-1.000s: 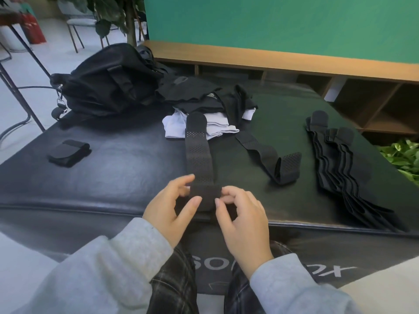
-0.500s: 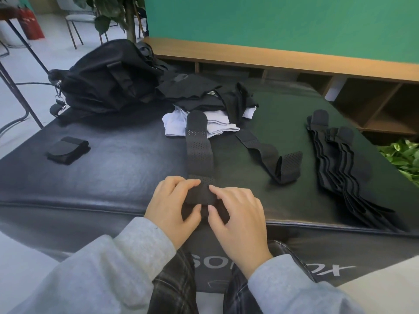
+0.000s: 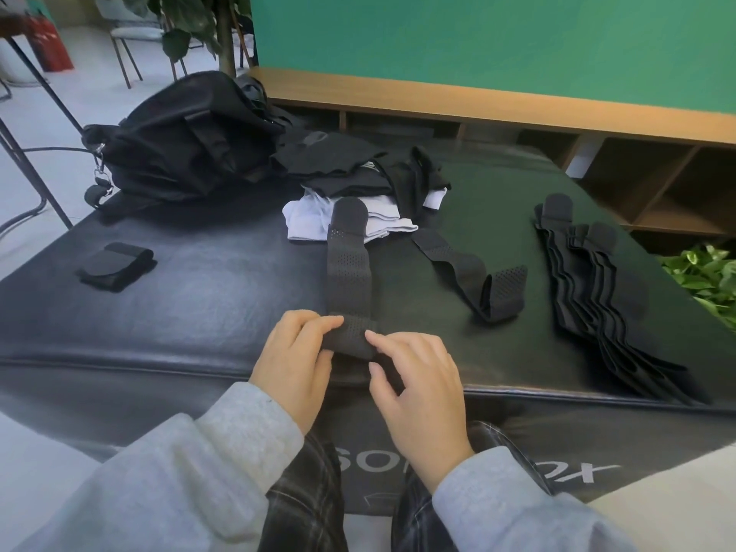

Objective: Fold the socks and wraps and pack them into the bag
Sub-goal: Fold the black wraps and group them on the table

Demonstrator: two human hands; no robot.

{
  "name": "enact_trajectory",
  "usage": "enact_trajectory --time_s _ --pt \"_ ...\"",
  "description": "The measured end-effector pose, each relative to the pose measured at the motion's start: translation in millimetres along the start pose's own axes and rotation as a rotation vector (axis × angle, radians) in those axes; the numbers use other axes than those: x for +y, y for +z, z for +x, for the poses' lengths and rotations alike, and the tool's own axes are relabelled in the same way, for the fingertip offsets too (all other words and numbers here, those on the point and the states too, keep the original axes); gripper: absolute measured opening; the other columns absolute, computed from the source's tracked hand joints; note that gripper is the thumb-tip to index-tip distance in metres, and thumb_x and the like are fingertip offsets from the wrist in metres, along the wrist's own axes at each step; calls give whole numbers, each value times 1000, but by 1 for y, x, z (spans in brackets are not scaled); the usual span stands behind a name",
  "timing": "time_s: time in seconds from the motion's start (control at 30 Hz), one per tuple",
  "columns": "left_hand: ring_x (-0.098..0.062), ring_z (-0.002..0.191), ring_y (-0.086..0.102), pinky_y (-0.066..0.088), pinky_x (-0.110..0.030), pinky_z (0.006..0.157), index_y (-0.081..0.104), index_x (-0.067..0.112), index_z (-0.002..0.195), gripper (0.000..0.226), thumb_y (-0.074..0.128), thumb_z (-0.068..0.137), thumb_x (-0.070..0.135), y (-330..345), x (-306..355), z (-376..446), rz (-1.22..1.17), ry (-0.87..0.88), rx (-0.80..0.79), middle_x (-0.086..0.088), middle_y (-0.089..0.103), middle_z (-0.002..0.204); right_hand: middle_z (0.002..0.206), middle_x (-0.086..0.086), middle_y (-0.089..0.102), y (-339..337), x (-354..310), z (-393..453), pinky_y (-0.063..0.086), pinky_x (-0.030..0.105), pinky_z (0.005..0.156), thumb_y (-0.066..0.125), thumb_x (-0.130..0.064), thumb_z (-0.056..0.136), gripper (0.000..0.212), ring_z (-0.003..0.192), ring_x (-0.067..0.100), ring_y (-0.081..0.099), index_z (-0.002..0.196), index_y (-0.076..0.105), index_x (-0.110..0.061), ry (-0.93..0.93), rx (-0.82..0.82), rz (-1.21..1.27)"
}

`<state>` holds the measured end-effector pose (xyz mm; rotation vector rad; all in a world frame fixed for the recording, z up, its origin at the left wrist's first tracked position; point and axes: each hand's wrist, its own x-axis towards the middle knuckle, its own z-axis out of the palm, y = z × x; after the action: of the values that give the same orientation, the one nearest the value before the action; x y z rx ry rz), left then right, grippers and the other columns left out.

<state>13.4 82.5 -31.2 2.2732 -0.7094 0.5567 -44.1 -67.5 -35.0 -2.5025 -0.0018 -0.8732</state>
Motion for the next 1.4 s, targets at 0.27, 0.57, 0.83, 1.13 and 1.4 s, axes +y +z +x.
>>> enact_trajectory --time_s 0.27,0.57,0.83,1.13,1.4 --pt "-9 102 46 31 -14 95 48 21 105 49 67 73 -11 1 -2 0 -67 1 34 -7 48 116 108 -13 59 -6 0 0 40 19 87 46 -34 91 27 103 3 50 111 61 -26 7 0 142" --pt "-9 94 54 43 -19 86 55 23 105 18 51 87 22 -7 8 0 -142 -21 -14 3 60 100 98 -35 53 -7 -3 0 36 9 84 44 -41 87 21 99 -12 48 102 57 -36 106 -19 233" --pt "16 85 54 36 2 72 36 38 87 47 66 81 2 -11 20 -3 -292 -245 56 17 55 81 94 -35 54 -6 -2 -1 49 26 77 54 -36 85 16 91 -2 54 77 40 -40 162 -8 318" --pt "-11 88 53 42 -23 82 48 27 97 35 72 77 10 -9 15 -1 -169 -226 -66 6 51 92 94 -23 59 -7 0 2 44 18 79 49 -31 86 18 93 -2 53 98 63 -29 10 -8 183" --pt "-16 97 54 44 -31 86 58 11 117 44 74 76 14 -11 16 2 -65 -150 -111 12 48 96 97 -29 50 -6 2 2 39 13 80 48 -35 84 27 97 -2 51 105 63 -29 25 -41 127"
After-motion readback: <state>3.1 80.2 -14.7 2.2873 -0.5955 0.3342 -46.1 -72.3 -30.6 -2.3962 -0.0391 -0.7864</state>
